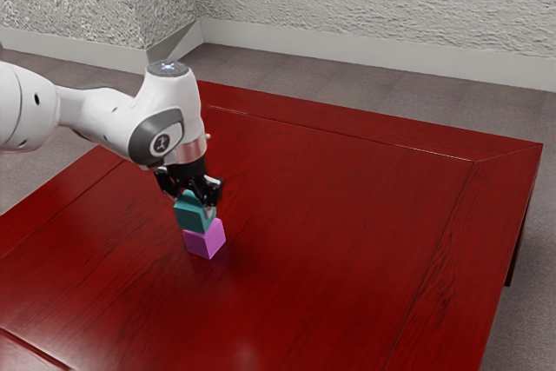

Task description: Pick up the blue block with one arm, and put the blue block on the pink block with one arm

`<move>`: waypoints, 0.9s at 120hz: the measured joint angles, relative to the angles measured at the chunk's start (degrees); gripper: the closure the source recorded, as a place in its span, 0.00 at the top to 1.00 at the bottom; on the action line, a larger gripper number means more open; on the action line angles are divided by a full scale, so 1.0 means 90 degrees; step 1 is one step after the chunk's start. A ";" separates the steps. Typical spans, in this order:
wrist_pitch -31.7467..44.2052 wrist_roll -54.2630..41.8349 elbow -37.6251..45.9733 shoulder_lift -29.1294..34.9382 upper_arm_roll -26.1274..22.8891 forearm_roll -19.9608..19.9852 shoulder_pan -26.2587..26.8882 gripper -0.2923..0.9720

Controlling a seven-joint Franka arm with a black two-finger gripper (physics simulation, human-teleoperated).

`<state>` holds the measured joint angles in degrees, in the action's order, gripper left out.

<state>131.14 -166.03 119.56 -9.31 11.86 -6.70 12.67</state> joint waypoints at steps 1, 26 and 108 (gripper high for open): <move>0.0006 0.0000 0.0000 -0.0001 0.0000 -0.0001 0.0000 0.51; 0.0125 0.0000 0.0009 -0.0091 0.0001 -0.0007 0.0002 0.51; 0.0433 0.0003 0.0013 -0.0094 0.0012 0.0120 -0.0001 0.72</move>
<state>135.04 -166.00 119.68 -10.16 11.97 -5.62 12.66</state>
